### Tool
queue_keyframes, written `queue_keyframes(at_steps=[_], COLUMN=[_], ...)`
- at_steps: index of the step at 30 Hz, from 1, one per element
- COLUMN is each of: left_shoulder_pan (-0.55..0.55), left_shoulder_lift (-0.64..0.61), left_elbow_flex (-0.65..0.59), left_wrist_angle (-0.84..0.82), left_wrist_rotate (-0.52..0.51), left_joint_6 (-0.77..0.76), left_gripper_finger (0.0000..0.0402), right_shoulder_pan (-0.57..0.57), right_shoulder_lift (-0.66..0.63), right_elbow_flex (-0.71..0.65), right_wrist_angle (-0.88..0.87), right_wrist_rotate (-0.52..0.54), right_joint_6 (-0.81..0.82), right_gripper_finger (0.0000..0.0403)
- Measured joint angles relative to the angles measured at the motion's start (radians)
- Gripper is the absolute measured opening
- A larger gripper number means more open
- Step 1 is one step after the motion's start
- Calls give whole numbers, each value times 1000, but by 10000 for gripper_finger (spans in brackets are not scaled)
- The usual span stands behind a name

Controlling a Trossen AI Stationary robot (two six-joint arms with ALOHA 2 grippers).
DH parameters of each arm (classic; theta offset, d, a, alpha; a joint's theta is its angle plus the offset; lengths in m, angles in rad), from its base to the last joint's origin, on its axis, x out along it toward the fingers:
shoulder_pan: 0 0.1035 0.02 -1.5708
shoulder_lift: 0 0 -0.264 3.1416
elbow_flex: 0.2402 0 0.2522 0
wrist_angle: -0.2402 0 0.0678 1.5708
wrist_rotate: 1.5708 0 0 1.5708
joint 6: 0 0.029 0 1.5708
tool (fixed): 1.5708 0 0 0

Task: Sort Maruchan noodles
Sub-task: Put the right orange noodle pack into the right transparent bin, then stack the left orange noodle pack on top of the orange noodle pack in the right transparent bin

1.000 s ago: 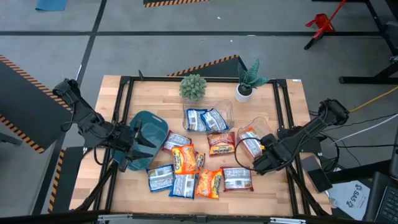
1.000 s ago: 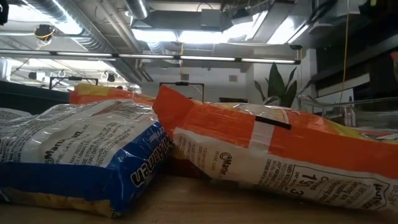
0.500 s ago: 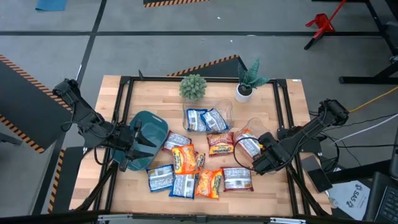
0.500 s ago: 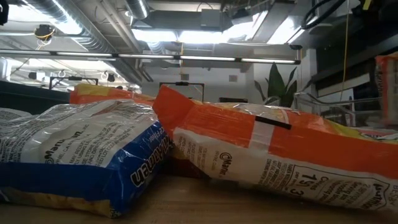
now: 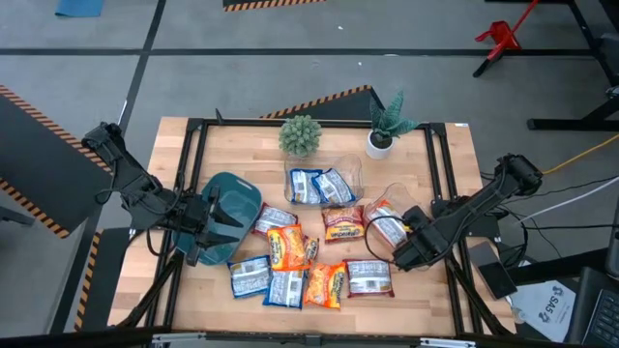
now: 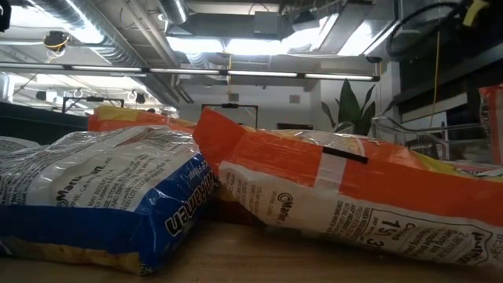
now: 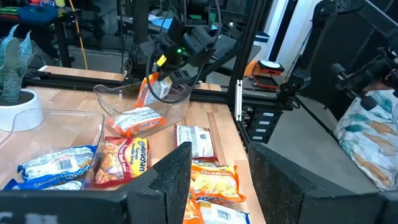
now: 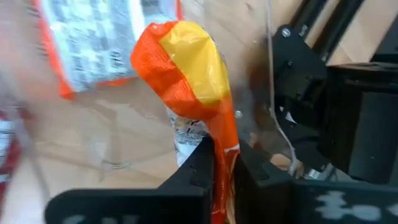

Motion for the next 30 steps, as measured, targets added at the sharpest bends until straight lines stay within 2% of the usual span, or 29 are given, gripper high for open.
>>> queue_keyframes(at_steps=[4, 9, 22, 26, 30], left_shoulder_pan=[0, 0, 0, 0, 0], left_shoulder_lift=[0, 0, 0, 0, 0], left_elbow_flex=[0, 0, 0, 0, 0], left_wrist_angle=[0, 0, 0, 0, 0], left_wrist_rotate=[0, 0, 1, 2, 2], left_joint_6=[0, 0, 0, -4, -9], left_gripper_finger=[154, 154, 154, 154, 154], right_shoulder_pan=[0, 0, 0, 0, 0], right_shoulder_lift=[0, 0, 0, -1, -1], right_elbow_flex=[-49, -63, -58, -9, 71], right_wrist_angle=[15, 75, 223, 262, 262], right_wrist_rotate=[-63, -60, -57, -30, 61], right_joint_6=[-1, -33, -109, -138, -138], right_gripper_finger=[30, 52, 166, 182, 187])
